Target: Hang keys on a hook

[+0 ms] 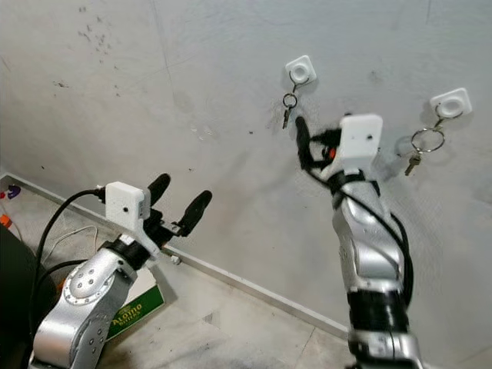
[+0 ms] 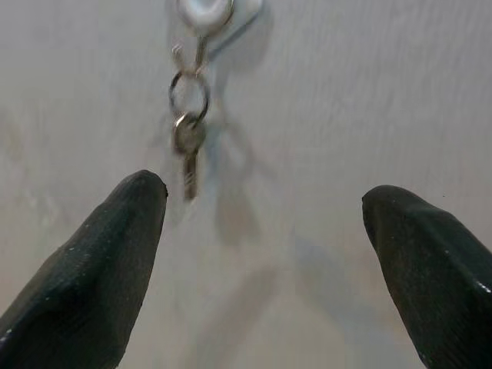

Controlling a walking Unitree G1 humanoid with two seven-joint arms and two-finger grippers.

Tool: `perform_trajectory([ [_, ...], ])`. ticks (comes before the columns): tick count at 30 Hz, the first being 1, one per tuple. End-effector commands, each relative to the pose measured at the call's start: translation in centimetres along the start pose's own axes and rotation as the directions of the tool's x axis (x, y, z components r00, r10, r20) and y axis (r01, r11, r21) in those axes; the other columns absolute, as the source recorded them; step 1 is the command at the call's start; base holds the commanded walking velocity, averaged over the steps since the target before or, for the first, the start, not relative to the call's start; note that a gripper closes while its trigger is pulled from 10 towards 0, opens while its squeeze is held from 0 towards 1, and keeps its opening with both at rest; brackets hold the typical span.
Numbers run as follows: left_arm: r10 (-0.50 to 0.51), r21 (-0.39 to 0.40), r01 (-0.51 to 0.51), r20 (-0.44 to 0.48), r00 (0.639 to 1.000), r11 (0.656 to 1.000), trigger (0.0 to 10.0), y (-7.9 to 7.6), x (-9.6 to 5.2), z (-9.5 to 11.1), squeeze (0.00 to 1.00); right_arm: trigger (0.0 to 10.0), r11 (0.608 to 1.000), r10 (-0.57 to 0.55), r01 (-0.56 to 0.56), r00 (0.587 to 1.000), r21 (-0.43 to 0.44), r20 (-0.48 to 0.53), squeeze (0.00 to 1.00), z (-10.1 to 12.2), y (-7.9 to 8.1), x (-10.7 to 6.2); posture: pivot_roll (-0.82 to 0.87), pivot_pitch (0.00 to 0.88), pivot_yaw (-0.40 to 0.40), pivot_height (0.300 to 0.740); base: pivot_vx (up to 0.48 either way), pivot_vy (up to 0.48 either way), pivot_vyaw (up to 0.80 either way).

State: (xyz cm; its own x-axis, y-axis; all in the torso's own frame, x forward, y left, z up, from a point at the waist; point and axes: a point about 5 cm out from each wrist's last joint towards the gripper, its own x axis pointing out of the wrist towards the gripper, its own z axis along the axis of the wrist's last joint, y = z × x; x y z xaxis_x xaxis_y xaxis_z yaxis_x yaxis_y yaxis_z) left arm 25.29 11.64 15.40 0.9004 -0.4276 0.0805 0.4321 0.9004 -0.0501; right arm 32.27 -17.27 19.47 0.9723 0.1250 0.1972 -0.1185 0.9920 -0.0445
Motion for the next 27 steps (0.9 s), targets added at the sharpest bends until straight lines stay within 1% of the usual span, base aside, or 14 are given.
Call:
perform_trajectory([
  [1,0.018,0.023,-0.018,0.002,1.0,1.0,10.0,0.4,-0.5,0.2,0.0,10.0,1.0,0.009,-0.009,1.0,-0.001,0.014,1.0,0.7,0.3,-0.5,0.06,0.001,0.009,0.74,0.0,0.0,0.0],
  [2,0.03,0.026,-0.029,-0.007,1.0,0.999,10.0,0.5,-0.7,-0.1,0.0,10.0,1.0,0.012,-0.011,1.0,0.004,-0.006,1.0,0.4,0.3,-1.2,0.06,0.0,0.002,0.74,0.0,0.0,0.0],
  [3,0.03,0.026,-0.029,-0.007,1.0,0.999,10.0,0.5,-0.7,-0.1,0.0,10.0,1.0,0.012,-0.011,1.0,0.004,-0.006,1.0,0.4,0.3,-1.2,0.06,0.0,0.002,0.74,0.0,0.0,0.0],
  [4,0.047,0.027,-0.046,-0.017,0.999,0.999,10.0,0.7,-1.1,-0.4,0.0,10.0,1.0,0.015,-0.014,0.999,0.016,-0.036,1.0,-0.1,0.3,-2.0,0.06,0.0,0.002,0.74,0.0,0.0,0.0],
  [8,0.092,0.025,-0.092,-0.016,0.996,0.995,10.0,1.1,-1.5,-0.8,0.0,10.0,0.999,0.029,-0.027,0.996,0.022,-0.088,1.0,-1.1,0.4,-3.3,0.06,0.0,-0.017,0.74,0.0,0.0,0.0],
  [12,0.121,0.007,-0.121,-0.01,0.993,0.993,10.0,1.4,-1.6,-0.9,0.0,10.0,0.999,0.031,-0.031,0.994,0.01,-0.104,1.0,-1.4,0.4,-3.7,0.06,0.0,-0.031,0.74,0.0,0.0,0.0],
  [14,0.15,0.002,-0.15,-0.004,0.989,0.989,10.0,1.5,-1.5,-1.1,0.0,10.0,1.0,0.026,-0.026,0.992,-0.001,-0.123,1.0,-1.7,0.0,-3.9,0.06,0.0,-0.041,0.74,0.0,0.0,0.0],
  [17,0.167,0.008,-0.167,-0.004,0.986,0.986,10.0,1.5,-1.5,-1.2,0.0,10.0,1.0,0.003,-0.002,0.989,0.004,-0.149,1.0,-2.0,-0.4,-4.1,0.06,0.0,-0.044,0.74,0.0,0.0,0.0],
  [18,0.171,0.006,-0.171,-0.008,0.985,0.985,10.0,1.5,-1.6,-1.4,0.0,10.0,0.999,-0.024,0.029,0.982,0.024,-0.186,1.0,-2.4,-0.8,-4.4,0.05,0.0,-0.049,0.74,0.0,0.0,0.0],
  [20,0.172,0.002,-0.172,-0.011,0.985,0.985,10.0,1.4,-1.7,-1.5,0.0,10.0,0.998,-0.034,0.042,0.979,0.036,-0.203,1.0,-2.6,-1.0,-4.6,0.05,0.0,-0.049,0.74,0.0,0.0,0.0],
  [21,0.174,0.002,-0.174,-0.015,0.985,0.985,10.0,1.5,-1.7,-1.7,0.0,10.0,0.997,-0.045,0.058,0.972,0.052,-0.232,1.0,-3.0,-1.1,-5.0,0.04,0.0,-0.048,0.74,0.0,0.0,0.0],
  [23,0.174,0.002,-0.174,-0.015,0.985,0.985,10.0,1.5,-1.7,-1.7,0.0,10.0,0.997,-0.045,0.058,0.972,0.052,-0.232,1.0,-3.0,-1.1,-5.0,0.04,0.0,-0.048,0.74,0.0,0.0,0.0],
  [26,0.183,-0.01,-0.184,-0.039,0.982,0.983,10.0,1.8,-1.2,-2.4,0.0,10.0,0.989,-0.11,0.134,0.948,0.063,-0.3,1.0,-4.3,-2.1,-6.5,0.02,0.0,-0.038,0.74,0.0,0.0,0.0],
  [27,0.182,-0.008,-0.182,-0.042,0.982,0.983,10.0,1.9,-0.9,-2.4,0.0,10.0,0.985,-0.129,0.158,0.94,0.07,-0.317,0.98,-4.7,-2.4,-6.8,0.02,0.0,-0.037,0.74,0.0,0.0,0.0],
])
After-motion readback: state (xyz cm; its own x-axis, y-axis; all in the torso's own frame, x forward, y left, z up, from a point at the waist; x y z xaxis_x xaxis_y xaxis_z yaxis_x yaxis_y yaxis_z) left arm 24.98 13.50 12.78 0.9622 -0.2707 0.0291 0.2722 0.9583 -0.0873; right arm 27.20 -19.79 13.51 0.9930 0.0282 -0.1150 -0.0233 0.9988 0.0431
